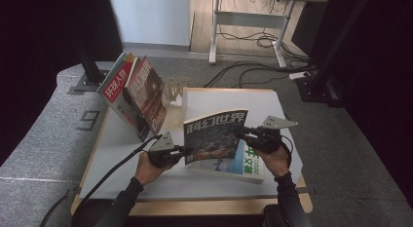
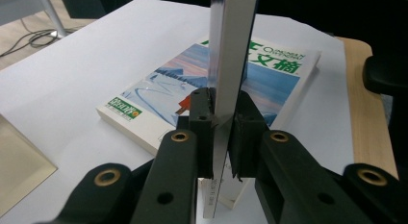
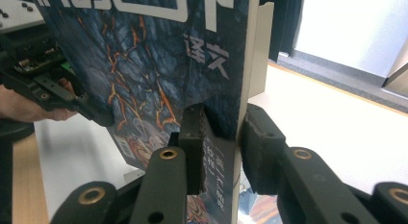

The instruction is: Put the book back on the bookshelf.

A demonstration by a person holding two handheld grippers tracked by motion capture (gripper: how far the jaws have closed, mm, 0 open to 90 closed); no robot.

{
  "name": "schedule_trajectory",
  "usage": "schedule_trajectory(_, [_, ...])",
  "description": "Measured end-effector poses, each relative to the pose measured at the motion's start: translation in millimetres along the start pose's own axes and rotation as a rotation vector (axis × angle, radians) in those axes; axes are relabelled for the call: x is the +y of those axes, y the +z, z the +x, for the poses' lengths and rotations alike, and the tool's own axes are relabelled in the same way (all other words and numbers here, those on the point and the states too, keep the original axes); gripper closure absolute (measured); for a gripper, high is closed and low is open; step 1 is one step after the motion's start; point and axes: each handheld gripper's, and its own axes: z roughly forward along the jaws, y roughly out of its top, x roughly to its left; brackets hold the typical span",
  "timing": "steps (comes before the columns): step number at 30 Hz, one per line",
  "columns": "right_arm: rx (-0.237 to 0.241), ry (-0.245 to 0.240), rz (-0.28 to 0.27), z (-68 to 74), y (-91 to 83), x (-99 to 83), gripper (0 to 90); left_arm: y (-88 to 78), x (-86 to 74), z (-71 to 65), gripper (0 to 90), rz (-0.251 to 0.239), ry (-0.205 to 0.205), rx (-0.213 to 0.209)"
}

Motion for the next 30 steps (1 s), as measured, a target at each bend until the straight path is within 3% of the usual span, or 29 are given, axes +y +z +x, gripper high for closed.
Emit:
schedule_trajectory(4, [0.002,-0.014,-0.001,1.7,-1.2,-0.5,72.3,-3.1,10.2,4.2,76.4,-0.043,-0.025,-0.041])
schedule_trajectory(9, [0.000,-0.016,-0.002,3.0,-1.8,-0.9,73.8,-0.8,28.8,4.5,68.5,-0.028,-0.028,-0.013])
schedule_trajectory(13, [-0.010,-0.017,0.002,3.2,-0.2,0.5,74.6,0.3,39.7,7.7,65.2,-0.029,-0.037,-0.020])
schedule_trajectory(15, [-0.010,-0.019,0.002,3.3,0.2,1.0,74.6,-0.7,46.0,9.4,66.5,-0.037,-0.050,-0.023])
schedule_trajectory(24, [-0.011,-0.015,0.006,2.8,1.0,1.8,74.8,-1.9,73.9,10.8,73.2,-0.035,-0.032,0.010])
schedule_trajectory(30, [-0.012,-0.008,0.005,1.4,1.1,1.3,74.5,-0.6,79.4,10.4,81.8,-0.026,-0.023,0.028])
